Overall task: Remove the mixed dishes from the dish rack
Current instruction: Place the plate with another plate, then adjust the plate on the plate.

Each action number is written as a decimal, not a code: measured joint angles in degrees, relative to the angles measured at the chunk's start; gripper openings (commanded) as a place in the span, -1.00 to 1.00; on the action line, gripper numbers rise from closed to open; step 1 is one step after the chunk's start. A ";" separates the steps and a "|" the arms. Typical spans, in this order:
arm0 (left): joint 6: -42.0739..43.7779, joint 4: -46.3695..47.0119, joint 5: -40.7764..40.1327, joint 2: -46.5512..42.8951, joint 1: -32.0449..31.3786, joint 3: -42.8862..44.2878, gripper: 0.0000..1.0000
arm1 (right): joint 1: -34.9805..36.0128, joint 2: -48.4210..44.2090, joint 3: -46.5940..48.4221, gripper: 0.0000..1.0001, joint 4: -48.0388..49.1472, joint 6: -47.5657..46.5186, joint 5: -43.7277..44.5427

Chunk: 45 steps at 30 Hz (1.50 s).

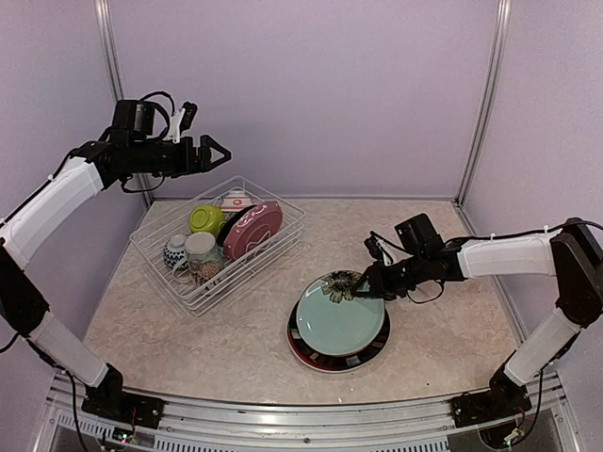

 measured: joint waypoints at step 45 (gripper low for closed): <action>-36.39 -0.04 19.69 -6.91 5.55 4.76 0.98 | 2.49 -5.44 6.19 0.66 -15.89 -0.61 25.86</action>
